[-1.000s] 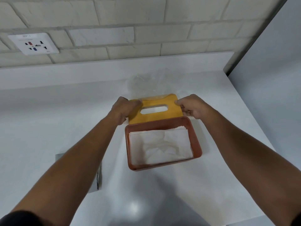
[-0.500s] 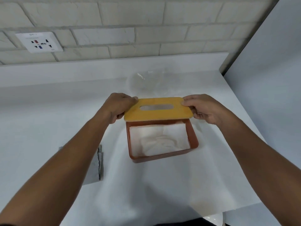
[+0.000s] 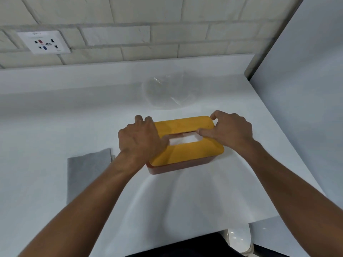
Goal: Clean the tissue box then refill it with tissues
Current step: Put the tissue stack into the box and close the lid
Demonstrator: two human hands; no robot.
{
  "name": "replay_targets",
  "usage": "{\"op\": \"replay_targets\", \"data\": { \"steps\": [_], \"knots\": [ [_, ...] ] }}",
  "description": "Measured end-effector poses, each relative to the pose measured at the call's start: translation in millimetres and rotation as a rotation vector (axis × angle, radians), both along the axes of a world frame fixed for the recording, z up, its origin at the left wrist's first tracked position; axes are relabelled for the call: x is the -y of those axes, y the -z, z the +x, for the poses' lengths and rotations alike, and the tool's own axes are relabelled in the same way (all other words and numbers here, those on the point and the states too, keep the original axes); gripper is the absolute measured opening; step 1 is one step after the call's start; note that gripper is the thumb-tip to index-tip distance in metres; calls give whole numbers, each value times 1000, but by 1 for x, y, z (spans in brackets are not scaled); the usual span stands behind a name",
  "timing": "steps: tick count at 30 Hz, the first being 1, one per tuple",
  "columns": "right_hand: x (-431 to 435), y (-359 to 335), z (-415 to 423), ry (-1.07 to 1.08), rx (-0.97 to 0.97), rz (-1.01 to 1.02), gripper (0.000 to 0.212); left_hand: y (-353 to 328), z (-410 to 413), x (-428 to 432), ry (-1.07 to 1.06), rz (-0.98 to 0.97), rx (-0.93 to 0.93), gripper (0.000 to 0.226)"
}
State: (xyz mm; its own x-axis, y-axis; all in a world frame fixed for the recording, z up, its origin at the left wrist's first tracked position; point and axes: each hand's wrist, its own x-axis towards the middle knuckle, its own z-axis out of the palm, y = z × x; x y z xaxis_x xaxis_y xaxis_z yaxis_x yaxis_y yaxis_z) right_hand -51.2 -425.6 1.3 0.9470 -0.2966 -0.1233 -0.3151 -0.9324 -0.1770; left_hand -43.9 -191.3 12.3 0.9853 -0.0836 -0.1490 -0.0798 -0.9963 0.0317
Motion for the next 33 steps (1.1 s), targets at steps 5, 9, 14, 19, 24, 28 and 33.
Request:
{"op": "replay_targets", "data": {
  "steps": [5, 9, 14, 19, 24, 28, 33],
  "knots": [
    [-6, -4, -3, -40, 48, -78, 60, 0, -1, 4, 27, 62, 19, 57],
    [-10, -6, -2, -53, 41, -115, 56, 3, 0, -1, 42, 79, 40, 65],
    [-13, -6, 2, -68, 47, -131, 57, 9, 13, -8, 3, -77, -21, 63],
    [-14, -4, 4, -100, 56, -152, 59, 13, 23, -11, -47, -220, -112, 74],
    [-15, -3, 7, -113, 49, -135, 59, 15, 22, -12, -42, -352, -53, 59],
    [-16, -3, 8, -104, 34, -133, 55, 13, 24, -12, -20, -412, -38, 58],
    [-14, -1, 2, -97, 33, -141, 52, 19, 19, -13, 28, -423, -2, 65]
  ]
}}
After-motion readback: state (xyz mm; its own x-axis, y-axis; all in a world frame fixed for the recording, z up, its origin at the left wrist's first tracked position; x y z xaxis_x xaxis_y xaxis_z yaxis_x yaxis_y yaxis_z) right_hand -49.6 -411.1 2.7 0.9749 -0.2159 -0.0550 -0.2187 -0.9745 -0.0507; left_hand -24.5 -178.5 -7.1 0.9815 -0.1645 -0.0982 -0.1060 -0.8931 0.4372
